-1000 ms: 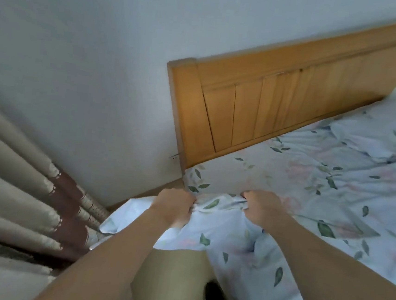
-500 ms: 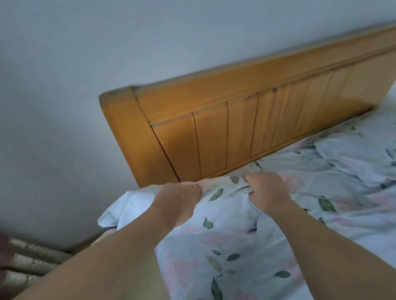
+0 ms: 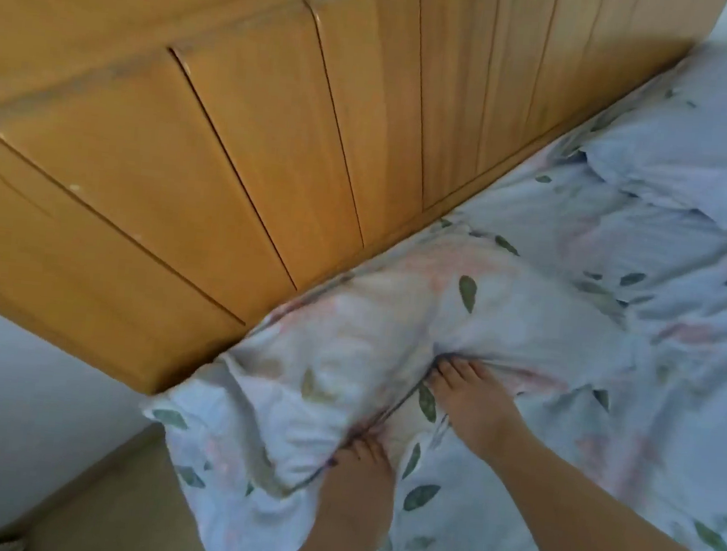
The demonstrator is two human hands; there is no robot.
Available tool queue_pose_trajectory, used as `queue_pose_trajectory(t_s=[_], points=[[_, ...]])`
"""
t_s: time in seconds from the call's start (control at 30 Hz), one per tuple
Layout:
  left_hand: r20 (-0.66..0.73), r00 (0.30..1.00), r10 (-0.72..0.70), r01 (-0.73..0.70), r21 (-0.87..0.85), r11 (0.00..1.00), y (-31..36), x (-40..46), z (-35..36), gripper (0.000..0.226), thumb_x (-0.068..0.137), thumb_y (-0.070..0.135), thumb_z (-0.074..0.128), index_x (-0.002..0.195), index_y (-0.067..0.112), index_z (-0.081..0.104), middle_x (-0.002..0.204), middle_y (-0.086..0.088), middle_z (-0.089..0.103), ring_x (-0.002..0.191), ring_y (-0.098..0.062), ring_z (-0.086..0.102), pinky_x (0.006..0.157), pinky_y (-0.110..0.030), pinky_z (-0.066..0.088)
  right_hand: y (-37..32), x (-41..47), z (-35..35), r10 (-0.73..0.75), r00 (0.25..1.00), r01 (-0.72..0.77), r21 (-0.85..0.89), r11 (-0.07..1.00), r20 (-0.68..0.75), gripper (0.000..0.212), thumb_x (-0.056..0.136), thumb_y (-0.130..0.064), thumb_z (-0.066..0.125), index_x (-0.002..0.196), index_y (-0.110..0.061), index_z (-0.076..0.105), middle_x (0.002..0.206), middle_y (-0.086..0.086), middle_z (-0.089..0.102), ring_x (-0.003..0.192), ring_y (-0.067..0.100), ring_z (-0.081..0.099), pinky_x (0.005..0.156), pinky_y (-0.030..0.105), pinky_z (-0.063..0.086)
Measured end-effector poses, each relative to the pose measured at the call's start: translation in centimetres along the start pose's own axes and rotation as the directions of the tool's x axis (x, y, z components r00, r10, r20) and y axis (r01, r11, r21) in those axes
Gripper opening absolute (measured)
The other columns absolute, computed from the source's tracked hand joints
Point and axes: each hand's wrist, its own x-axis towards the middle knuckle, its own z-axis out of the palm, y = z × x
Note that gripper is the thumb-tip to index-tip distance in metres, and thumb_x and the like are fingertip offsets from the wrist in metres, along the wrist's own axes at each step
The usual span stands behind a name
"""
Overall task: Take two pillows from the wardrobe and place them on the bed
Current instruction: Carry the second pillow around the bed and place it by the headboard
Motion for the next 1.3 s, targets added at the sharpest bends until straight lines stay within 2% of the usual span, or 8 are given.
queue_pose_trajectory(t_s=[0.13, 0.23, 0.43, 0.7, 0.8, 0.93, 1.07, 1.3], points=[[0.086, 0.996, 0.015, -0.018, 0.024, 1.0, 3.8, 1.6, 6.8, 0.053, 0.099, 0.008, 0.026, 0.139, -0.021, 0.008, 0.136, -0.039, 0.033, 0.121, -0.046, 0.041, 0.095, -0.05, 0.04, -1.3, -2.1, 8.3, 0.033, 0.999, -0.032, 0.026, 0.999, -0.021, 0.054, 0.07, -0.015, 0.067, 0.123, -0.001, 0.064, 0.128, 0.017, 0.062, 0.119, 0.032, 0.06, 0.099, 0.047, 0.049], [0.12, 0.993, 0.01, -0.013, 0.028, 1.0, 4.1, 1.7, 7.6, 0.055, 0.097, 0.011, 0.031, 0.14, -0.018, 0.012, 0.138, -0.034, 0.03, 0.122, -0.045, 0.038, 0.094, -0.048, 0.043, -1.5, -4.1, 10.3, 0.056, 0.99, -0.044, 0.088, 0.995, -0.128, 0.059, 0.074, -0.015, 0.039, 0.126, 0.001, 0.061, 0.132, 0.017, 0.059, 0.122, 0.032, 0.057, 0.099, 0.048, 0.049], [0.147, 0.988, 0.04, -0.032, -0.06, 0.998, 4.3, -0.3, 8.1, 0.065, 0.091, 0.015, 0.043, 0.147, -0.005, 0.015, 0.144, -0.019, 0.024, 0.125, -0.038, 0.032, 0.095, -0.044, 0.044, -1.7, -6.9, 11.1, 0.047, 0.99, -0.05, 0.015, 0.999, 0.135, 0.084, 0.092, -0.02, 0.038, 0.142, -0.009, -0.028, 0.151, 0.01, -0.032, 0.141, 0.031, -0.028, 0.118, 0.048, -0.013], [0.171, 0.96, 0.222, -0.23, 0.025, 0.973, 2.5, -3.4, 6.0, 0.086, 0.082, 0.032, 0.055, 0.15, 0.012, 0.005, 0.142, -0.012, 0.021, 0.126, -0.035, 0.031, 0.102, -0.052, 0.028, 0.9, -10.9, 10.1, 0.094, 0.973, -0.133, 0.178, 0.975, 0.209, 0.108, 0.078, -0.023, 0.053, 0.141, -0.028, -0.034, 0.147, -0.003, -0.044, 0.138, 0.025, -0.039, 0.114, 0.048, -0.023], [0.068, 0.824, 0.562, -0.566, 0.098, 0.819, 3.9, -5.8, 6.4, 0.059, 0.078, 0.024, 0.052, 0.132, 0.01, 0.034, 0.123, -0.016, 0.042, 0.102, -0.033, 0.045, 0.076, -0.044, 0.041, 0.1, -12.2, 10.7, 0.596, 0.791, -0.559, 0.554, 0.617, 0.135, 0.094, 0.078, -0.014, 0.055, 0.153, -0.026, 0.0, 0.161, 0.002, -0.004, 0.147, 0.028, 0.0, 0.119, 0.042, 0.003], [0.189, 0.896, 0.402, -0.41, 0.004, 0.912, 6.3, -6.0, 8.3, 0.044, 0.09, 0.02, 0.043, 0.131, 0.005, 0.035, 0.132, -0.019, 0.04, 0.116, -0.034, 0.041, 0.089, -0.046, 0.037, -0.8, -9.8, 12.2, 0.663, 0.248, -0.341, 0.705, -0.623, 0.706, 0.041, 0.091, -0.006, 0.047, 0.131, -0.001, 0.042, 0.112, 0.017, 0.051, 0.101, 0.029, 0.053, 0.082, 0.038, 0.042], [0.072, 0.995, 0.075, -0.083, 0.117, 0.99, 5.3, -1.5, 9.8, 0.043, 0.094, 0.014, 0.036, 0.134, 0.002, 0.027, 0.131, -0.019, 0.04, 0.116, -0.036, 0.043, 0.091, -0.044, 0.04, -2.1, -7.7, 14.6, 0.553, 0.315, -0.159, 0.617, -0.771, 0.771, 0.015, 0.091, -0.012, 0.052, 0.098, -0.004, 0.061, 0.075, 0.01, 0.058, 0.064, 0.022, 0.052, 0.056, 0.031, 0.045], [0.107, 0.972, 0.212, -0.229, 0.19, 0.955, 5.6, 1.4, 10.7, 0.037, 0.09, 0.009, 0.043, 0.124, -0.002, 0.05, 0.12, -0.021, 0.056, 0.105, -0.036, 0.056, 0.086, -0.043, 0.048, -1.9, -6.7, 14.9, 0.432, 0.446, -0.138, 0.537, -0.832, 0.784, 0.014, 0.096, -0.017, 0.052, 0.09, -0.011, 0.062, 0.065, 0.002, 0.056, 0.047, 0.011, 0.047, 0.042, 0.022, 0.038]])
